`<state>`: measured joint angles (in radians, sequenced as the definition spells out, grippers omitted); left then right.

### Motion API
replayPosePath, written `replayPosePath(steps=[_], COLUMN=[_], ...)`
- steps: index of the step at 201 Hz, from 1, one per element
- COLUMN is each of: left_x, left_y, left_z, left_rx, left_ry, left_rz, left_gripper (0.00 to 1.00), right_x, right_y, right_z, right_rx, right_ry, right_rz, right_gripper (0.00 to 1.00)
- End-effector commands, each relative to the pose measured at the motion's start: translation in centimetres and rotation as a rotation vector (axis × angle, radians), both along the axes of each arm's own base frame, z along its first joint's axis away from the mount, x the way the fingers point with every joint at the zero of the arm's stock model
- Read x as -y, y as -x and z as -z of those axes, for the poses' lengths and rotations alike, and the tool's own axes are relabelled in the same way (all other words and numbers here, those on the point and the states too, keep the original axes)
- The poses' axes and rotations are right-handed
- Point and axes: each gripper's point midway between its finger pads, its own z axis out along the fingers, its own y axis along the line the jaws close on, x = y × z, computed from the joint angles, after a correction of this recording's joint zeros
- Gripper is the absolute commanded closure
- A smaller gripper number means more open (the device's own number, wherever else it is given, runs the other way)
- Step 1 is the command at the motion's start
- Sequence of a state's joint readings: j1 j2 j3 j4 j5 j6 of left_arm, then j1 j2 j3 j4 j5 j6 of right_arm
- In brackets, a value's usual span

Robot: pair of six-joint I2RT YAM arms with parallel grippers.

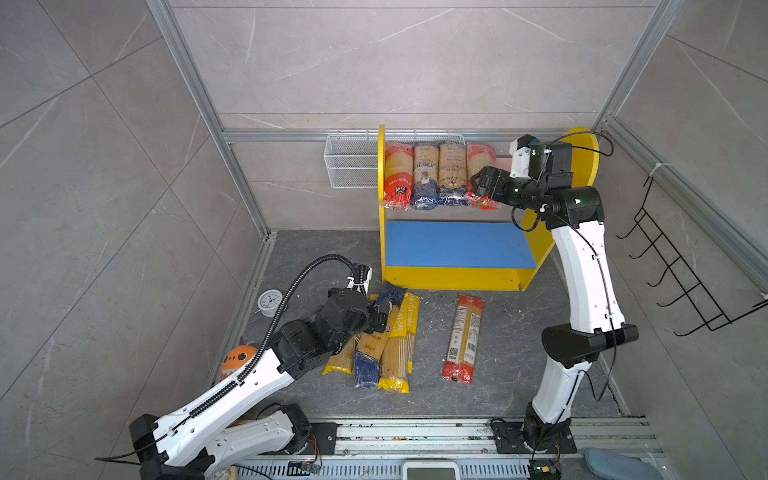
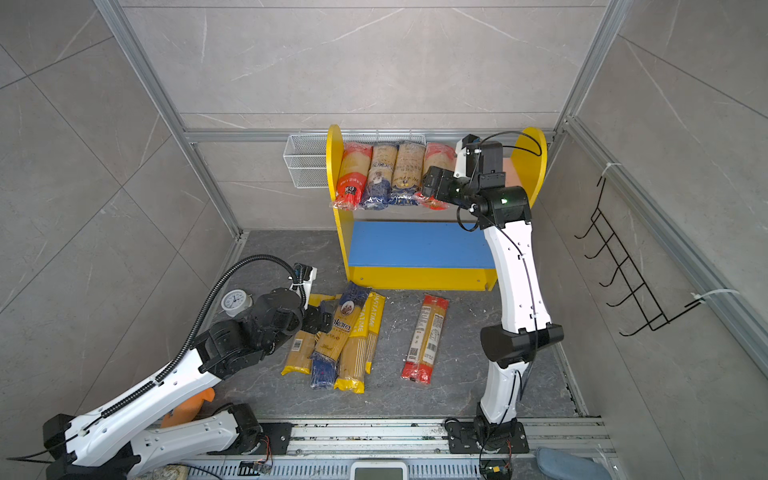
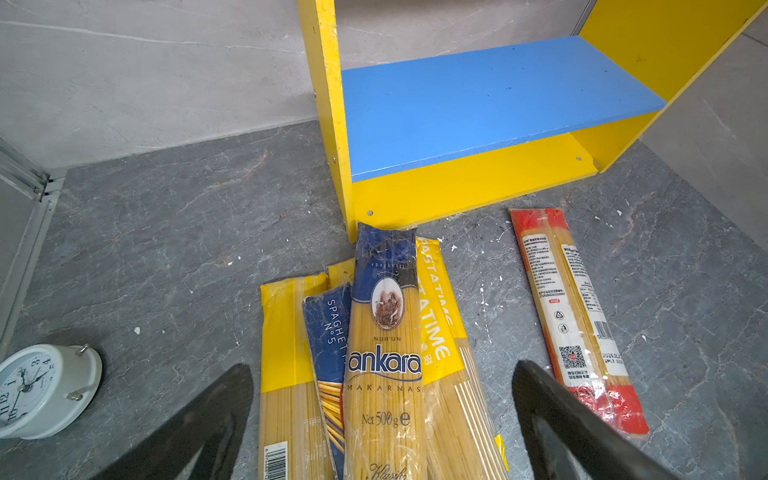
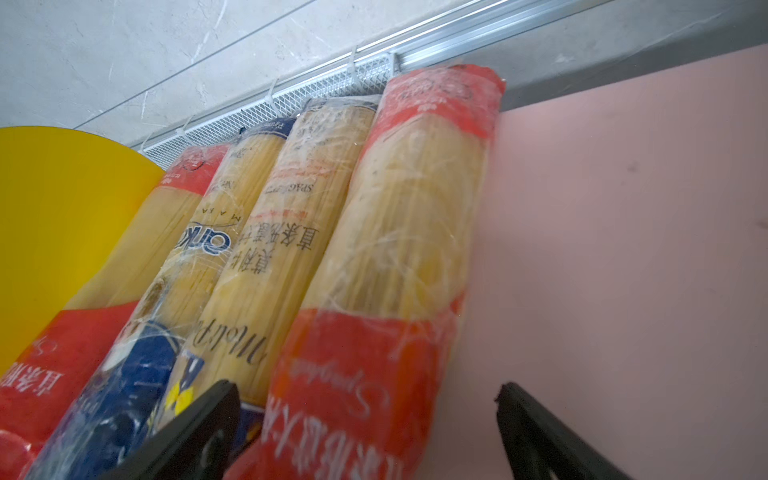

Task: Place and organize the pasta boxes and bags onto the shelf
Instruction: 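Set the red-ended packet upright beside the others and open the right gripper, then withdraw the right gripper from the shelf down toward the floor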

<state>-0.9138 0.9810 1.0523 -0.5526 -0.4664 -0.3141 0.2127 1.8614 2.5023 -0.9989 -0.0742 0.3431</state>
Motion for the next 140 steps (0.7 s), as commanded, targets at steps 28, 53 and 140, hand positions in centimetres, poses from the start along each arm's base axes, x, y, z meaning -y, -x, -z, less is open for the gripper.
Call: replayPosePath(steps=[28, 53, 140], left_x=[-1.6, -2.2, -3.1], left_y=[0.8, 1.9, 4.3], left_z=[-0.1, 0.1, 4.2], left_rx=[-0.003, -0.020, -0.116], left_ry=[0.021, 0.068, 0.170], left_rz=[-0.029, -0.014, -0.010], left_gripper=[0.00, 0.00, 0.00], right_x=[3.6, 3.7, 2.7], right_y=[7.2, 10.5, 20.8], right_z=[-3.9, -1.2, 18.1], right_rx=[0.089, 0.023, -0.355], right_ry=[0.040, 0.012, -0.030], right_rz=[0.105, 0.096, 0.060], right_gripper=[0.00, 0.00, 0.00])
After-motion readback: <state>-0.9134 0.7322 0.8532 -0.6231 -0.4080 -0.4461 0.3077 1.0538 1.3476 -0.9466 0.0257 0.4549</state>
